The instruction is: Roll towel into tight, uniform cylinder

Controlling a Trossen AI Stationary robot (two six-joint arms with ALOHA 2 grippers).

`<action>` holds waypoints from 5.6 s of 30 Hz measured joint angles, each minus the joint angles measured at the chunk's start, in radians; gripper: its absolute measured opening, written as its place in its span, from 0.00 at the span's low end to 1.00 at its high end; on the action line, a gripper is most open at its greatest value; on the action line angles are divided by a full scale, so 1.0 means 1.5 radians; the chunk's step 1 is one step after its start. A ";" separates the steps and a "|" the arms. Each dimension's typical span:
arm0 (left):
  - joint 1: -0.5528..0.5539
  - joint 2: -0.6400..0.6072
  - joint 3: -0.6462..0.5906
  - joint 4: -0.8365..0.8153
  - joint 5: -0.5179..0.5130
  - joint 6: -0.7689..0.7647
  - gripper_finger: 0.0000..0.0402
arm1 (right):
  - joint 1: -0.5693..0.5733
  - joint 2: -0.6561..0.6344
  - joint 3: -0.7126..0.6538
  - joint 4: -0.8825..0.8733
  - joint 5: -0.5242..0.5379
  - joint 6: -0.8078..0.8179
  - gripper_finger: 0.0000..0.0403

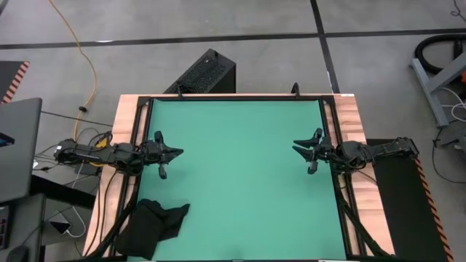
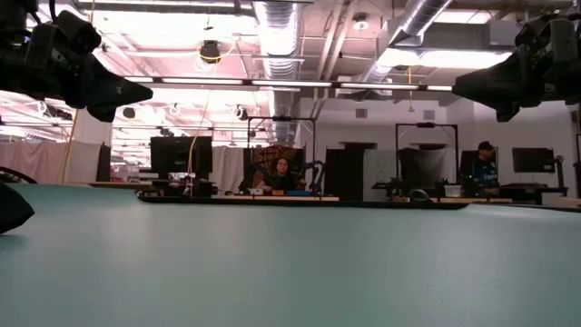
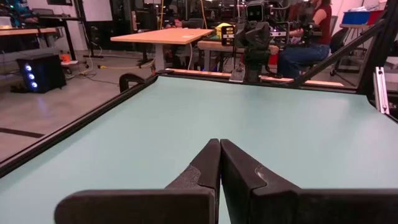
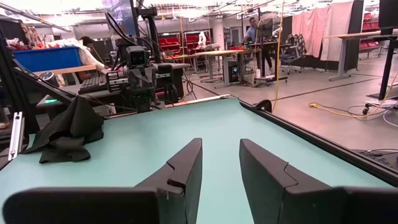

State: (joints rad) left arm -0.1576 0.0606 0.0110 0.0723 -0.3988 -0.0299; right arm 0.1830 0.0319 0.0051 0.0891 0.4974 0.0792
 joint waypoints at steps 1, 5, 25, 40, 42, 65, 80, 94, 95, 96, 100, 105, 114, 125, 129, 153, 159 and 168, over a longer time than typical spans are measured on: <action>0.000 0.000 0.000 0.000 0.000 0.000 0.00 | 0.000 0.000 0.000 0.000 0.000 0.000 0.33; 0.000 0.000 0.000 0.000 0.000 0.000 0.00 | 0.000 0.000 0.000 0.000 0.000 0.000 0.33; 0.000 0.000 0.000 0.001 0.000 -0.103 0.00 | -0.007 0.000 0.000 0.001 0.003 -0.009 0.33; 0.000 0.000 0.000 0.002 -0.007 -0.103 0.00 | -0.013 0.001 0.000 0.041 0.001 0.031 0.33; 0.000 0.000 0.000 0.014 -0.021 -0.128 0.00 | -0.017 0.000 0.003 0.075 0.000 0.006 0.33; 0.000 0.001 0.029 0.097 0.084 -0.101 0.07 | -0.024 0.001 0.055 -0.076 0.043 -0.101 0.35; -0.080 0.358 0.364 -0.006 0.210 -0.033 0.33 | -0.023 0.001 0.056 -0.097 0.059 -0.070 0.61; -0.212 0.935 0.882 -0.855 0.129 -0.468 0.25 | -0.023 0.001 0.057 -0.150 0.058 -0.069 0.61; -0.224 0.967 0.903 -0.874 0.129 -0.482 0.25 | -0.023 0.001 0.057 -0.155 0.058 -0.069 0.61; -0.235 0.998 0.921 -0.888 0.129 -0.496 0.24 | -0.023 0.001 0.057 -0.158 0.056 -0.069 0.61; -0.267 1.106 0.986 -0.950 0.153 -0.544 0.24 | -0.021 0.001 0.057 -0.161 0.053 -0.068 0.61; -0.294 1.194 1.037 -1.057 0.215 -0.608 0.25 | -0.021 0.001 0.057 -0.160 0.051 -0.069 0.61; -0.318 1.217 1.038 -1.003 0.352 -0.628 0.42 | -0.021 0.000 0.057 -0.174 0.051 -0.070 0.61; -0.335 1.240 1.037 -1.013 0.334 -0.635 0.54 | -0.021 0.000 0.057 -0.197 0.051 -0.068 0.61; -0.341 1.245 1.037 -1.030 0.328 -0.641 0.54 | -0.022 0.000 0.057 -0.197 0.050 -0.064 0.61; -0.371 1.288 0.926 -1.085 0.353 -0.580 0.50 | -0.022 0.000 0.057 -0.199 0.050 -0.031 0.61; -0.369 1.288 0.926 -1.089 0.340 -0.576 0.23 | -0.022 0.000 0.057 -0.203 0.049 -0.017 0.61; -0.364 1.288 0.930 -1.086 0.307 -0.602 0.00 | -0.022 0.000 0.057 -0.210 0.049 -0.017 0.61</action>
State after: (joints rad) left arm -0.7033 1.9926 1.4066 -1.5560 0.0614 -0.9328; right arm 0.1501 0.0322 0.0906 -0.2257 0.5716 0.0536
